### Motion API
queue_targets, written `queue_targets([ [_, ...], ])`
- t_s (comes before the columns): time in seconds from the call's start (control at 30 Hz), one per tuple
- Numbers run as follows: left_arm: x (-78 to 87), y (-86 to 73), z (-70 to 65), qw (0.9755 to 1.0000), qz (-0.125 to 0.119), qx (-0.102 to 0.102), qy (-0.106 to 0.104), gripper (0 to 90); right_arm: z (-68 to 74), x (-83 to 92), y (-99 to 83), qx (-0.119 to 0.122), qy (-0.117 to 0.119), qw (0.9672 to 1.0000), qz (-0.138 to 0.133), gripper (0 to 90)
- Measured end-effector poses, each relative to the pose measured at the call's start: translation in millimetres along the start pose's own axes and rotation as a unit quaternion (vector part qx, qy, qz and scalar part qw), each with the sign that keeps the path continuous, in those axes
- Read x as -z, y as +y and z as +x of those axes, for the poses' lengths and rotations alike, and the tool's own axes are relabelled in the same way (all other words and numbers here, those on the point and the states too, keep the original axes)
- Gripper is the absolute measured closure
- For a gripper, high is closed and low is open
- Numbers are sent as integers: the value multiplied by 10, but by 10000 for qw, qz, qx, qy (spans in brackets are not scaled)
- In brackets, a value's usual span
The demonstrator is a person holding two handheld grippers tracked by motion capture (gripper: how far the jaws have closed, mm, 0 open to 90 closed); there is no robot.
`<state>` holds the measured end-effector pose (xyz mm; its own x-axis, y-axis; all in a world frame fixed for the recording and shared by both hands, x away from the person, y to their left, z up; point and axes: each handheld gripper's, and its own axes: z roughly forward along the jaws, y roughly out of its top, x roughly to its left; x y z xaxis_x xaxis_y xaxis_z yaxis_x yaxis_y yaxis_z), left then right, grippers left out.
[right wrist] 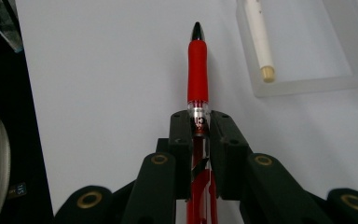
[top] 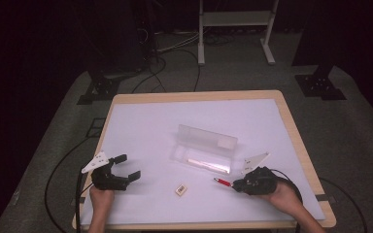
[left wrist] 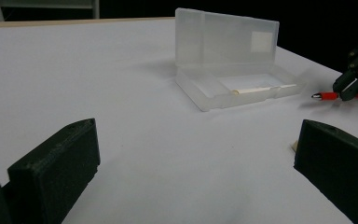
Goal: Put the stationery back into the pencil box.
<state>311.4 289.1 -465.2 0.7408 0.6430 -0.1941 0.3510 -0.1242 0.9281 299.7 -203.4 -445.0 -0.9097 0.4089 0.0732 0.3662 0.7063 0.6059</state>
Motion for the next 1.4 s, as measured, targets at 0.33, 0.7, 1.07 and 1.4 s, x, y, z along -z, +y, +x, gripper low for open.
queue_targets([
  [0.33, 0, 0, 2, 10000, 1, 2, 0, 0, -41, 92, 210, 178, -87, 9998, -2, 788],
  [0.7, 2, 0, 1, 10000, 16, -5, 1, 0, -99, 132, 383, 292, -158, 9994, -23, 789],
  [1.07, -2, -1, 0, 10000, 2, -6, 3, 0, -137, 147, 522, 368, -196, 9991, -44, 788],
  [1.4, -1, -1, -1, 10000, -1, -8, 1, 0, -169, 132, 626, 402, -186, 9990, -28, 788],
])
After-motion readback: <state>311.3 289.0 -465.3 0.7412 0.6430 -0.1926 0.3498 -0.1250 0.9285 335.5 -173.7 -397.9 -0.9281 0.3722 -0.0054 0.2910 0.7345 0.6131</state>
